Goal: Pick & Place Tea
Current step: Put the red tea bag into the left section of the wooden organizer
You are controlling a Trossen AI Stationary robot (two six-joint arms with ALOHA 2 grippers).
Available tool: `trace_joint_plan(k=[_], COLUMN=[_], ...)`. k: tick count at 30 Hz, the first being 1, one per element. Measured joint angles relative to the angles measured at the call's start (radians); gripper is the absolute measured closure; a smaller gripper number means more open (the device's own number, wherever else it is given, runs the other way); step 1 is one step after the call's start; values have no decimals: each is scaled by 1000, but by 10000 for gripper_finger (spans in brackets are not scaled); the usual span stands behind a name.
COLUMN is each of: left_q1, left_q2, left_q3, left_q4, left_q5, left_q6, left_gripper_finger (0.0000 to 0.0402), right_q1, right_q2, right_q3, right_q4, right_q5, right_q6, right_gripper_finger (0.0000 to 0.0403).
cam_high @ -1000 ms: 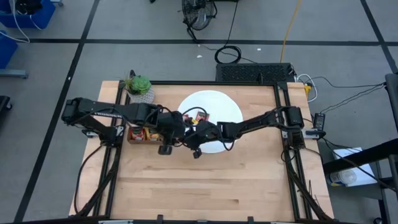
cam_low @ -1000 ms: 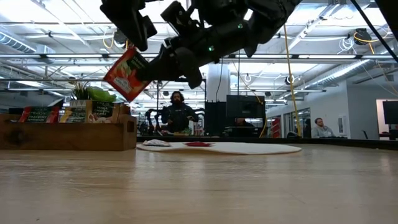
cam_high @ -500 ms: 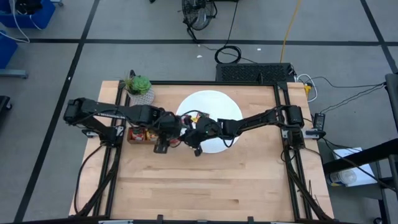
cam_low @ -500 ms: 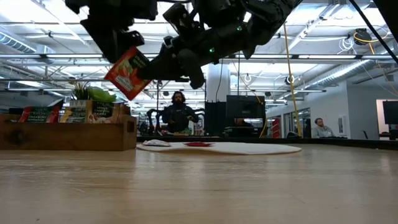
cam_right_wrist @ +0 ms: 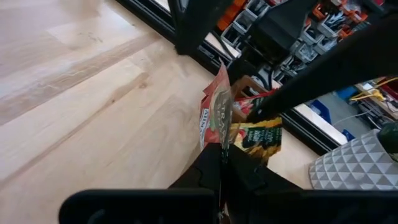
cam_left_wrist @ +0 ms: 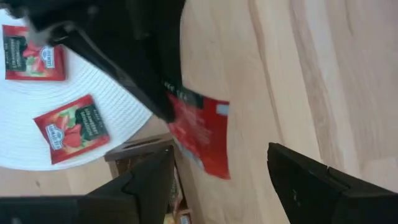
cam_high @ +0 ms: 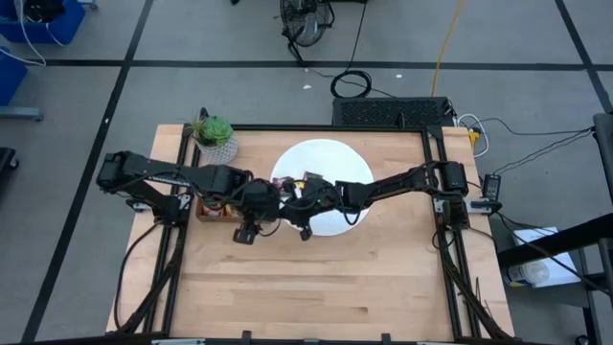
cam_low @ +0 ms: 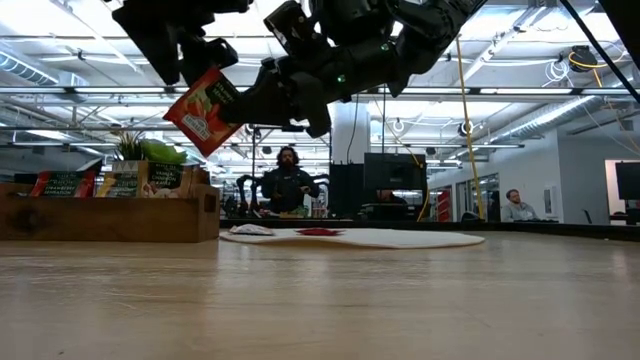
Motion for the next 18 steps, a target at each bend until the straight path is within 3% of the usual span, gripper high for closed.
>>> trace_joint_plan(k=[14, 18], left_q1=[26, 25], left_q2=[0, 0], left_q3=[0, 0], left_q4=[20, 17], left_q5=[5, 3], left_q6=[33, 34], left_gripper_finger=[146, 181], right_q1=[-10, -13], right_q2=[0, 0], right_q3=[0, 0], right_q4=[17, 13], right_q5=[2, 1], right_q6=[-5, -8], right_gripper_finger=[403, 403])
